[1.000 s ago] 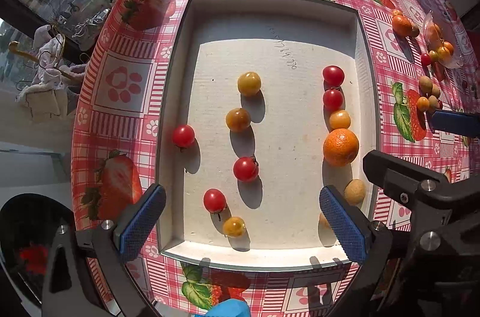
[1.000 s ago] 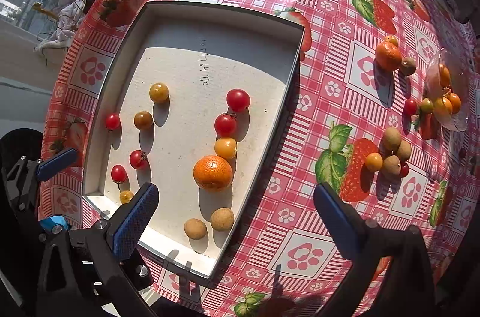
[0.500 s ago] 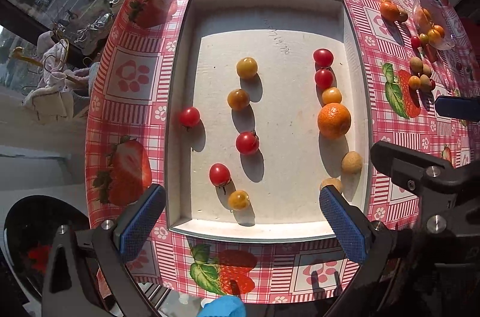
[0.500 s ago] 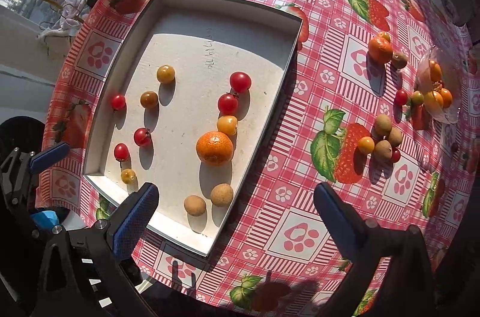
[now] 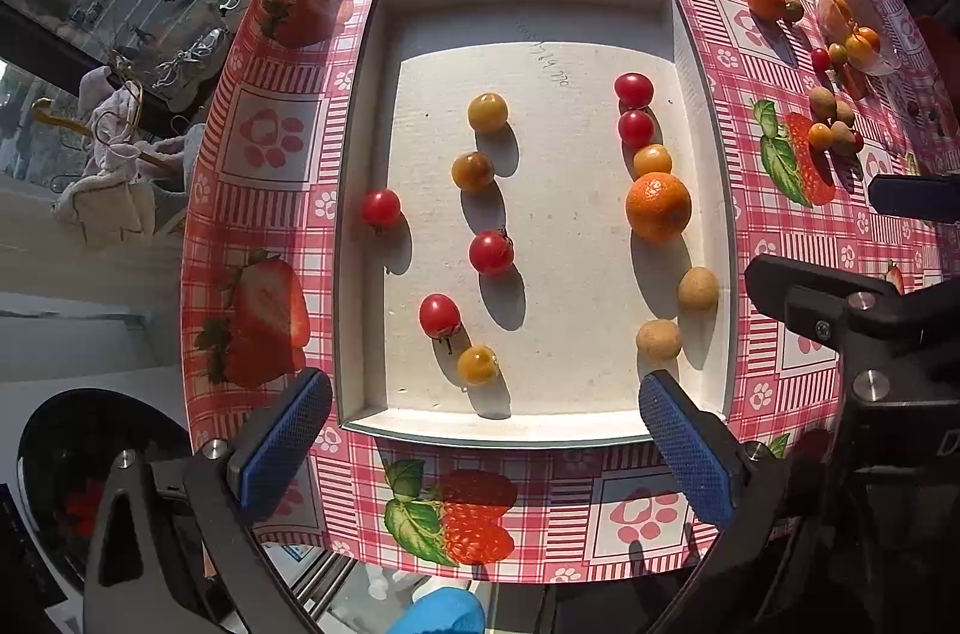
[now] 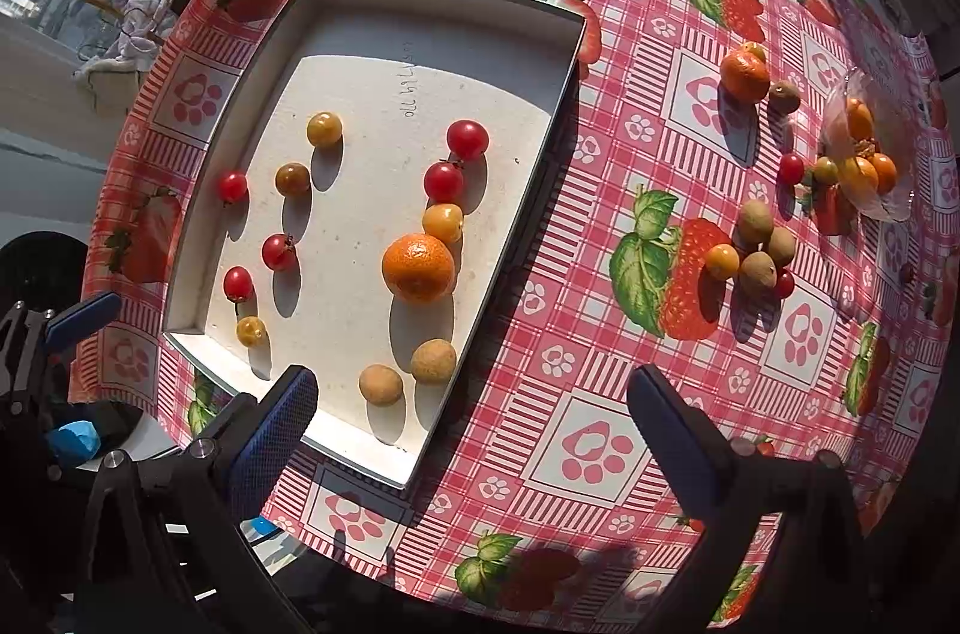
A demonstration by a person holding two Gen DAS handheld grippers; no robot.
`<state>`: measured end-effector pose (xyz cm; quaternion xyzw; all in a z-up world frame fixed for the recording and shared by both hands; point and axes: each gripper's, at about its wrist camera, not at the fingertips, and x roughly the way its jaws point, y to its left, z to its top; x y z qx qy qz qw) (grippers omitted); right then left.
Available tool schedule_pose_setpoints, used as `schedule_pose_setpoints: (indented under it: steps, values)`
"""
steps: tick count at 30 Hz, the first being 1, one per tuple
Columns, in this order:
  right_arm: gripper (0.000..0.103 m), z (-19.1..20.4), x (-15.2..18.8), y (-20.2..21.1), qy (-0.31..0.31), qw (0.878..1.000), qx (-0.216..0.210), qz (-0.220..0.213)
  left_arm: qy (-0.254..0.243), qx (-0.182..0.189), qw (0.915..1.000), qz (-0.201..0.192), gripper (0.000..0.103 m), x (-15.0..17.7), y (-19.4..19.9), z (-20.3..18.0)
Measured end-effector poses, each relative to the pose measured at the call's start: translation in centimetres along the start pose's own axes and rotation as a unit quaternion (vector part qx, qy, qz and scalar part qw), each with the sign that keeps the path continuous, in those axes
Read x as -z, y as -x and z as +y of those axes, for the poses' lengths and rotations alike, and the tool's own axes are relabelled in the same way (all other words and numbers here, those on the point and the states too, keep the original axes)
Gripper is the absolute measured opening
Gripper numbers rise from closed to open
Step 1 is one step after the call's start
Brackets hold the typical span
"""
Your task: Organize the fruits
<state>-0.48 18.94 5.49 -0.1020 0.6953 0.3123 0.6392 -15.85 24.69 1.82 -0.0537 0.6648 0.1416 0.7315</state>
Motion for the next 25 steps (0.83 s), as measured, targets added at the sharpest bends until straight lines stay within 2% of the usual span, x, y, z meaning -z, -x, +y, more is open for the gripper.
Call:
schedule_pose_setpoints:
  steps: [25]
  values:
    - [0.103,0.6,0.5,0.4,0.020,1.000,-0.003,-0.005,0.003,0.007,1.0000,0.006,0.103,1.0,0.4,-0.9]
